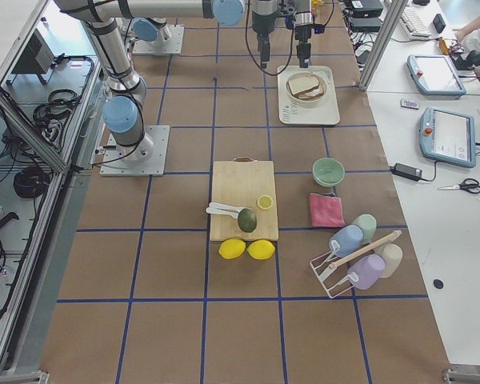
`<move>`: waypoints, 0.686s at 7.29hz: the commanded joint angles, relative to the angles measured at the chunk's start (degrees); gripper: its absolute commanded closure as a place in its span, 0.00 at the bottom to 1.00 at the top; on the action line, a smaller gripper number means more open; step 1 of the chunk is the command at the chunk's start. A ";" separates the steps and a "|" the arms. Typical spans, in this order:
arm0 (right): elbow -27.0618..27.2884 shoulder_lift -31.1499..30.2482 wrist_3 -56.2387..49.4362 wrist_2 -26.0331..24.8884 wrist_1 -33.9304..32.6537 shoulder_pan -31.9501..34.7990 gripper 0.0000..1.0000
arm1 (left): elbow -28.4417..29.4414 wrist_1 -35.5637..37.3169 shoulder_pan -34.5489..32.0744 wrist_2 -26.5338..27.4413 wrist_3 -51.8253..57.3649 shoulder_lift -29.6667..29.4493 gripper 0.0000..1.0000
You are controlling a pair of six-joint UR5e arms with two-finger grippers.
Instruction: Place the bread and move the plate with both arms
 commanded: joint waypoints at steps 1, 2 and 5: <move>0.10 0.00 0.06 0.07 0.06 0.00 0.00 | -0.44 -10.31 -0.45 2.50 -0.17 8.83 0.00; -0.16 -0.09 -0.03 -0.02 0.06 0.00 0.00 | -1.05 -15.85 -0.62 6.86 0.96 13.67 0.00; -0.51 -0.09 -0.03 0.07 0.06 0.09 0.00 | -3.33 -32.82 -1.06 20.65 2.90 28.17 0.00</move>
